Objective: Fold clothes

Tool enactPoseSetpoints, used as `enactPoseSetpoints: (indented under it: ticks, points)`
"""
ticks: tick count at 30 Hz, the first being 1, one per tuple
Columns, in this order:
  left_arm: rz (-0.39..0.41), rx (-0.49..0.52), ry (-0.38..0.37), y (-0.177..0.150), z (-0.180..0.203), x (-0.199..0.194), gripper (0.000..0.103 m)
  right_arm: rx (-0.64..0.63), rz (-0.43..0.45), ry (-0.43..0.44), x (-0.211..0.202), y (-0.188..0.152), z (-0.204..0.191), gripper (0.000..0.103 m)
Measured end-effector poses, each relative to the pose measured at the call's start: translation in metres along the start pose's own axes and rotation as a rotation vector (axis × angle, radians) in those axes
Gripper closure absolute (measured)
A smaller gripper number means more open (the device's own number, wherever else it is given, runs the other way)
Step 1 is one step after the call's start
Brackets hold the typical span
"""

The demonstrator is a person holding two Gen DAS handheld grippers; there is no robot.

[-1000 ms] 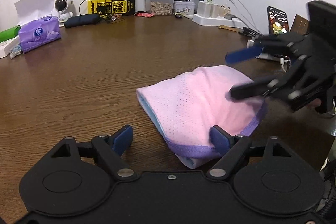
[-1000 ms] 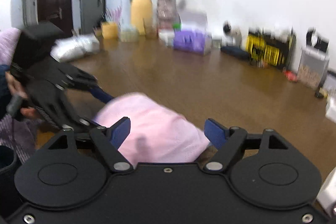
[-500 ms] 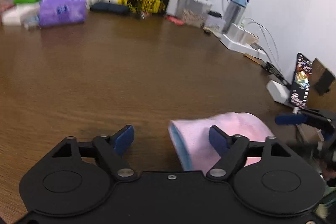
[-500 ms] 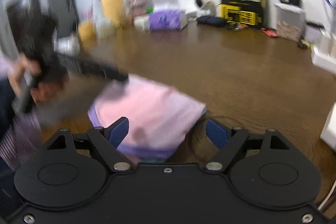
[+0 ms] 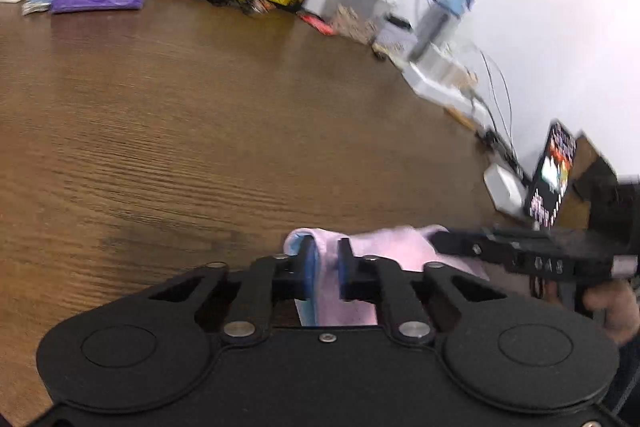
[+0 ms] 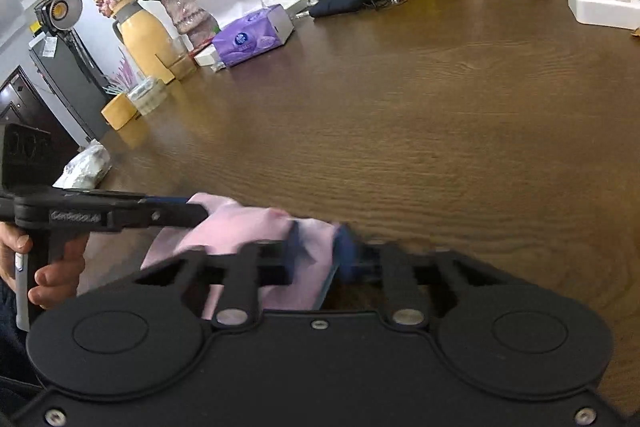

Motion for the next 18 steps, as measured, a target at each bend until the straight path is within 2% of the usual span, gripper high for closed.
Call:
enactPoseSetpoints:
  ticks: [4,7,9,11,12,13,15,17,18]
  points:
    - [0.012,-0.044,0.028,-0.005,-0.007,0.000,0.102,0.084,0.089,-0.054,-0.019,-0.013,0.013,0.097]
    - [0.013,-0.062,0.045,-0.003,-0.012,-0.001,0.101,0.118,0.115,-0.075,-0.024,-0.023,0.017,0.097]
    - [0.020,-0.052,0.046,0.004,-0.010,-0.003,0.099,0.108,0.121,-0.074,-0.026,-0.026,0.014,0.092]
    - [0.006,-0.007,0.009,0.014,-0.002,-0.002,0.076,0.084,0.130,-0.069,-0.028,-0.024,0.010,0.092]
    - [0.002,0.010,-0.010,0.018,0.003,0.001,0.044,0.074,0.134,-0.069,-0.029,-0.024,0.009,0.092]
    - [-0.002,0.023,-0.020,0.020,0.006,0.004,0.031,0.061,0.140,-0.073,-0.029,-0.022,0.006,0.092]
    - [-0.033,0.058,-0.033,0.023,0.016,0.015,0.031,0.054,0.144,-0.073,-0.030,-0.021,0.005,0.088]
    - [-0.087,0.080,-0.041,0.022,0.023,0.030,0.036,0.048,0.144,-0.068,-0.030,-0.021,0.004,0.088]
    - [-0.118,0.087,-0.045,0.020,0.027,0.038,0.048,0.041,0.141,-0.064,-0.029,-0.021,0.003,0.088]
Point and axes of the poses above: each gripper's, at about its wrist camera, not at the fingertips, and x roughly the way its jaws point, z to its right, y to its top, the point moved 7 cm from there along x, roughly the way its jaws point, and after that the axes turned 1 degree about x, right-handed, at the moved point
